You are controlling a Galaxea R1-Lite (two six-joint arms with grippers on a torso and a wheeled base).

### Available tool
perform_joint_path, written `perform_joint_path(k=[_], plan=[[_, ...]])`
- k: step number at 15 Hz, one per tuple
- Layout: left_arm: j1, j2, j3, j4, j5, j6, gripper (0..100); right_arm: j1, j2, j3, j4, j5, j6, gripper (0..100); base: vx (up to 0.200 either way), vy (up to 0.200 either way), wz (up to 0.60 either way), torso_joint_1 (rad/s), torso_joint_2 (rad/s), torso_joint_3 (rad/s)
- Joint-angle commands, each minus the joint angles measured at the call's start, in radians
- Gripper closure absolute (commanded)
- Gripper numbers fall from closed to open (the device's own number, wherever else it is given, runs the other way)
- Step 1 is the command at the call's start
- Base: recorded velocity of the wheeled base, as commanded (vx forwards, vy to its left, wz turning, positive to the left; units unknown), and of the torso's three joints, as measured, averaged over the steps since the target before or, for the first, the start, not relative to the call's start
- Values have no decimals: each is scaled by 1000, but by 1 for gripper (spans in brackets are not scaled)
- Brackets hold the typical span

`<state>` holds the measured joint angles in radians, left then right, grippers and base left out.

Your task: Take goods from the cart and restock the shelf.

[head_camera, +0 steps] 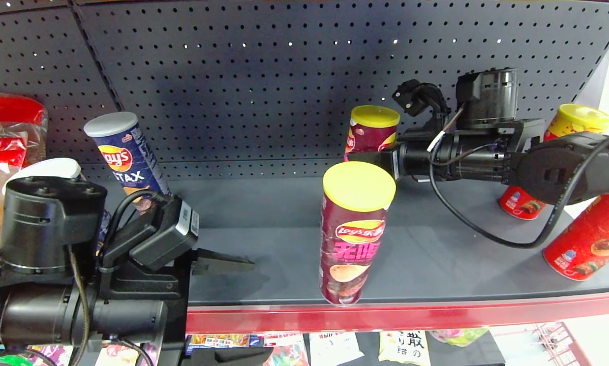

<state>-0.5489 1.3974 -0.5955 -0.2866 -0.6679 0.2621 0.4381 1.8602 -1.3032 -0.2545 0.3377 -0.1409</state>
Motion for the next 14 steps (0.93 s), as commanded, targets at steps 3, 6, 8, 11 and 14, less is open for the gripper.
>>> perform_joint_path(k=[3, 6, 8, 11, 14], plan=[[0, 9, -9, 0, 36, -40, 0, -4, -62, 71, 0, -2, 0, 0, 0, 0, 0, 0, 0, 0], [0, 38, -29, -2, 60, -50, 0, -2, -130, 151, 0, -3, 1, 0, 0, 0, 0, 0, 0, 0], [0, 61, -47, 0, 88, -50, 0, -2, -188, 205, 0, -8, 17, 0, 0, 0, 0, 0, 0, 0], [0, 97, -84, 0, 116, -50, 0, -6, -320, 341, 0, -43, 44, 0, 0, 0, 0, 0, 0, 0], [-2, 123, -109, 0, 136, -46, 0, -7, -489, 496, 0, -51, 64, 0, 0, 0, 0, 0, 0, 0]])
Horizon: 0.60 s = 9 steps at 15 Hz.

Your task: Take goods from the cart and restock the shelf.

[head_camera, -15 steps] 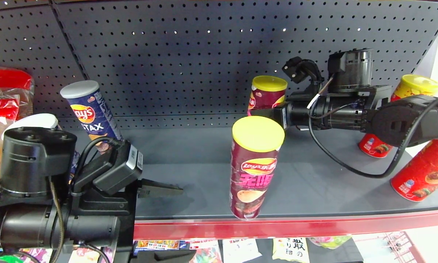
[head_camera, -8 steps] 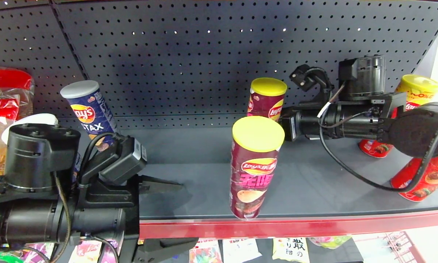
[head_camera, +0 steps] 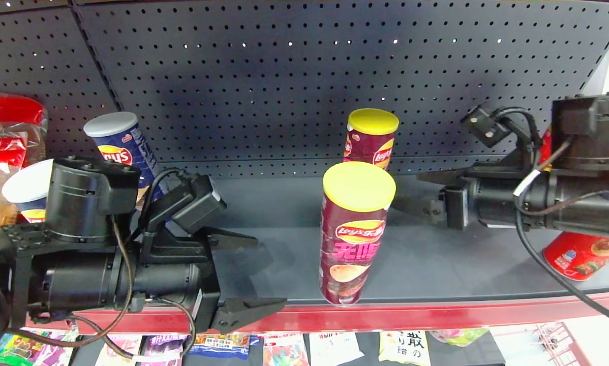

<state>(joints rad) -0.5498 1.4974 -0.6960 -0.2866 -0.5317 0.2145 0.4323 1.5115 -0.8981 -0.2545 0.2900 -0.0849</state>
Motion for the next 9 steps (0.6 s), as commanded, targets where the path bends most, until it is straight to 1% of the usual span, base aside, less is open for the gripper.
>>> perform_joint_path(k=[1, 3, 6, 7, 9], plan=[[-1, 27, -10, 0, -1, 2, 0, 0, -195, 139, 1, -3, 8, 0, 0, 0, 0, 0, 0, 0], [1, 47, -13, 0, 13, 2, 0, 3, -352, 252, 1, -3, 5, 0, 0, 0, 0, 0, 0, 0], [-6, 81, -10, 0, 21, 8, 0, 3, -551, 344, 9, -9, 1, 0, 0, 0, 0, 0, 0, 0], [-6, 92, -13, -2, 25, 13, 0, 2, -631, 380, 17, -22, 1, 0, 0, 0, 0, 0, 0, 0], [-6, 116, -13, -2, 35, 37, 0, 0, -769, 472, 20, -35, 1, 0, 0, 0, 0, 0, 0, 0]])
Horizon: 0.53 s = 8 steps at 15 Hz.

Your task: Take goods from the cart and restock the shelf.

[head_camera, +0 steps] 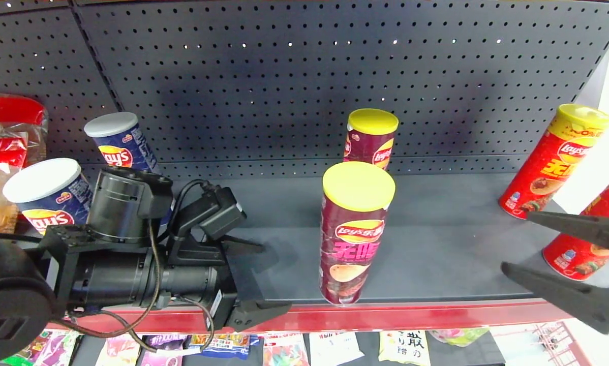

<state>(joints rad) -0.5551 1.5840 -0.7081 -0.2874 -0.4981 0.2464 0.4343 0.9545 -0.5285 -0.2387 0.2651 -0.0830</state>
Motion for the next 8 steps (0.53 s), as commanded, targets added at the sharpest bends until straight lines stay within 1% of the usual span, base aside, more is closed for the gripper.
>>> perform_joint_path(k=[1, 3, 6, 8], plan=[[0, 34, -1, -1, 3, 8, 0, -5, -241, 114, 7, -12, 0, 0, 0, 0, 0, 0, 0, 0], [-2, 73, -31, -1, 23, 19, 0, -43, -307, 90, 61, -50, 17, 0, 0, 0, 0, 0, 0, 0], [-8, 117, -88, -1, 30, 19, 0, -109, -309, 55, 64, -53, 54, 0, 0, 0, 0, 0, 0, 0], [-11, 151, -131, -1, 30, 19, 0, -114, -310, 55, 64, -55, 54, 0, 0, 0, 0, 0, 0, 0]])
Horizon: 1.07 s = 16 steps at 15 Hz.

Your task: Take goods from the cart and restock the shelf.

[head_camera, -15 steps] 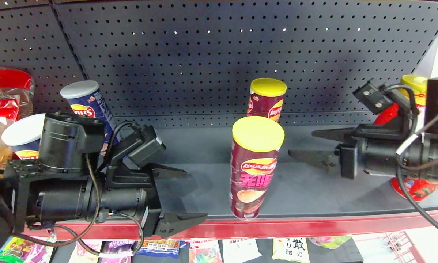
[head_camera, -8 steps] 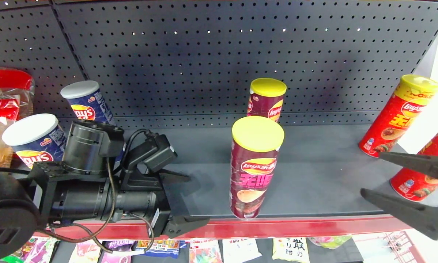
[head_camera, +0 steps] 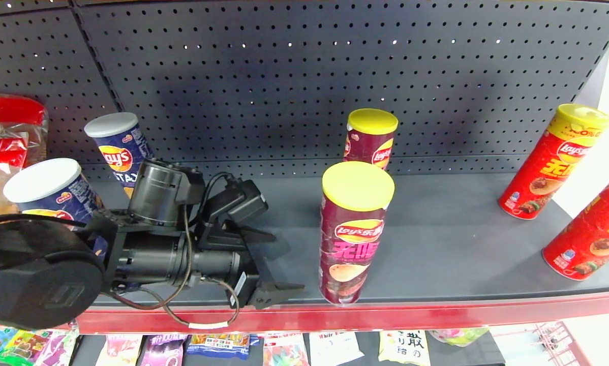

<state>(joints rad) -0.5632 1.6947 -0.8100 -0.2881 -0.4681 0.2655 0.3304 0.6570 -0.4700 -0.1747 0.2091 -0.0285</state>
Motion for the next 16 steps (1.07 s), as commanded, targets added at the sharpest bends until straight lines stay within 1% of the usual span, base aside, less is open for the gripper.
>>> perform_joint_path(k=[1, 5, 10, 16], plan=[[-9, 49, -40, 0, 0, 0, 0, -10, -16, -4, 0, -1, -1, 0, 0, 0, 0, 0, 0, 0], [-29, 92, -75, 0, 2, -3, 0, -24, -16, -18, 0, -1, 1, 0, 0, 0, 0, 0, 0, 0], [-32, 128, -113, 0, 9, -2, 0, -27, -17, -22, 1, -1, 1, 0, 0, 0, 0, 0, 0, 0], [-30, 134, -115, 0, 16, -6, 0, -36, -16, -24, 1, -1, 1, 0, 0, 0, 0, 0, 0, 0]])
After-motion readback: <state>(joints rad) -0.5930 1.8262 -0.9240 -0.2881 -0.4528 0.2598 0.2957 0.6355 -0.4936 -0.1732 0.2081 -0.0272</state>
